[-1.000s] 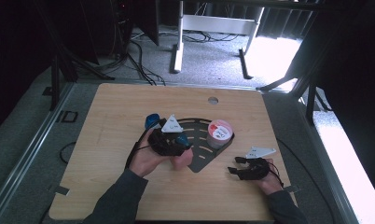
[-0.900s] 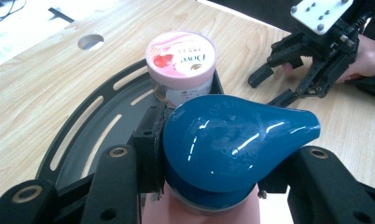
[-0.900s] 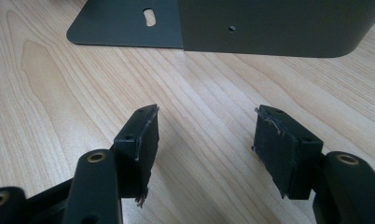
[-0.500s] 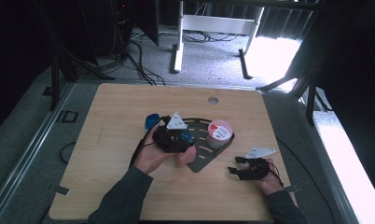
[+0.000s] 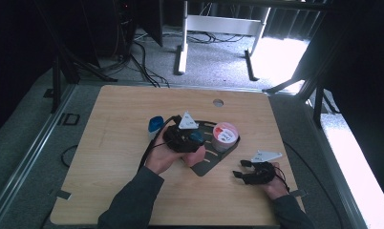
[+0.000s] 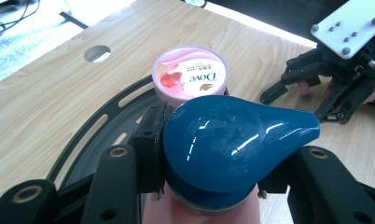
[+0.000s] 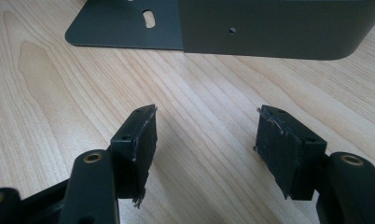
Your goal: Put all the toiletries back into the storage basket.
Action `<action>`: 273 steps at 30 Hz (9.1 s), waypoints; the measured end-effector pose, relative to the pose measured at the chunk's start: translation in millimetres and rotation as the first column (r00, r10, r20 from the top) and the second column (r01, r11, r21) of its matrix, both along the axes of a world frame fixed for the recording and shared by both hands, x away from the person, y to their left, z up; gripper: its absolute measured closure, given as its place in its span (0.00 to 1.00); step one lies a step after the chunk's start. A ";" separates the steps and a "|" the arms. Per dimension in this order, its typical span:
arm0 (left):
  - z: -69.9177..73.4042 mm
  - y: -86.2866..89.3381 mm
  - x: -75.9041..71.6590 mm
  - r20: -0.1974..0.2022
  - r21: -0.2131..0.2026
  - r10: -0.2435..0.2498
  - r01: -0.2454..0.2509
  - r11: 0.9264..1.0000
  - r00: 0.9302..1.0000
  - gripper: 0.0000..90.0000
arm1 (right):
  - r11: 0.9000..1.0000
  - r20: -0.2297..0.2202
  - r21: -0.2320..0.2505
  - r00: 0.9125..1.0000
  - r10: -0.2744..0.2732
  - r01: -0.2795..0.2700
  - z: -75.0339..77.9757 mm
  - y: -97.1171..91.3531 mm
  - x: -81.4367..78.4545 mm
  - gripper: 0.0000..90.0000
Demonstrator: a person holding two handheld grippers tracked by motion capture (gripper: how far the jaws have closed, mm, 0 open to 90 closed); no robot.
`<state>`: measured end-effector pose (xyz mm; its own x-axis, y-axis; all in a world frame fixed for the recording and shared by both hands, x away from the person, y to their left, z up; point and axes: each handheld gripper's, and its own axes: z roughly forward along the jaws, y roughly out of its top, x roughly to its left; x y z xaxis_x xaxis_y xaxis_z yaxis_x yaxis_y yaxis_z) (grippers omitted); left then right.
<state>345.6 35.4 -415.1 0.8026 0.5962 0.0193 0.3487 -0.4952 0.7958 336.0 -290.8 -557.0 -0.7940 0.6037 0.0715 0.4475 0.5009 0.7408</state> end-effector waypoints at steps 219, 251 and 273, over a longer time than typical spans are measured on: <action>-23.2 -6.0 52.8 -0.079 -0.028 0.026 -0.028 0.999 0.997 0.41 | 1.000 0.009 0.011 1.000 0.013 -0.013 -1.6 1.5 0.4 0.42; 2.9 29.2 30.8 0.014 0.022 -0.018 0.018 1.000 1.000 0.46 | 1.000 0.006 0.015 1.000 0.015 -0.015 -1.6 1.4 0.6 0.41; 8.9 76.0 43.9 0.070 0.074 0.150 -0.155 0.985 0.986 0.41 | 1.000 0.005 0.012 1.000 0.018 -0.018 -1.5 2.3 0.0 0.40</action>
